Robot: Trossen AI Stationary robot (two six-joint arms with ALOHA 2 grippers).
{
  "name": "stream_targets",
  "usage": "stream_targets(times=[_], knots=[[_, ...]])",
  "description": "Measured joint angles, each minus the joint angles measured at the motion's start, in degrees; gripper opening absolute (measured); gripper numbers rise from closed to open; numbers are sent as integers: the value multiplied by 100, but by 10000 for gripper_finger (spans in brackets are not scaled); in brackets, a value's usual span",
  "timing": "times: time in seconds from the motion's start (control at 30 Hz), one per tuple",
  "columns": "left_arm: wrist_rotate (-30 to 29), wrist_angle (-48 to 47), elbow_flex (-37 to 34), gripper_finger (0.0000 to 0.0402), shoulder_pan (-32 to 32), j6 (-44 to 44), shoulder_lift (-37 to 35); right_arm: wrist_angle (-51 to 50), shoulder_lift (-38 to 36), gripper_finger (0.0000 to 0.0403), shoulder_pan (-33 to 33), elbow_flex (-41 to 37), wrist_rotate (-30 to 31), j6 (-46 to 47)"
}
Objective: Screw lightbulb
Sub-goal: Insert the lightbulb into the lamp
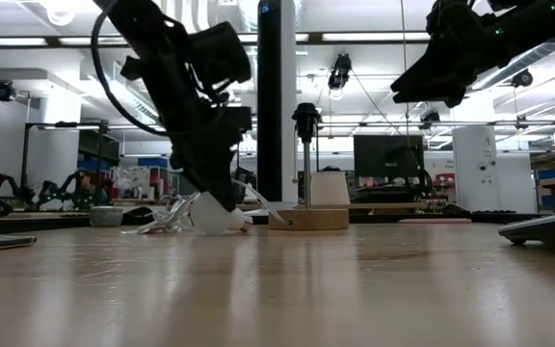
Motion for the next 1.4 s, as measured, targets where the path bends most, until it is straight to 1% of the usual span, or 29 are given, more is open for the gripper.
stream_targets(times=[0.13,0.43,0.57,0.83,0.9,0.97,1.07,1.2,1.4], knots=[[-64,64,28,259,-2,-14,206,-4,0,199,0,0,0,0],[-35,16,6,259,2,-1,273,0,0,199,0,0,-2,13],[-26,8,-105,258,-1,302,270,-2,0,199,0,0,-19,17],[21,99,-170,243,-156,1024,275,-148,2,199,0,0,-48,41],[171,262,-176,242,-196,1106,274,-203,2,199,0,0,-48,59],[404,513,-182,241,-247,1142,213,-248,2,199,0,0,-48,74],[556,668,-212,241,-327,1220,81,-255,2,199,0,0,-48,98],[515,773,-203,240,-355,1284,-210,-255,2,199,0,0,-48,94],[455,779,-202,240,-376,1420,-431,-254,2,199,0,0,-48,94]])
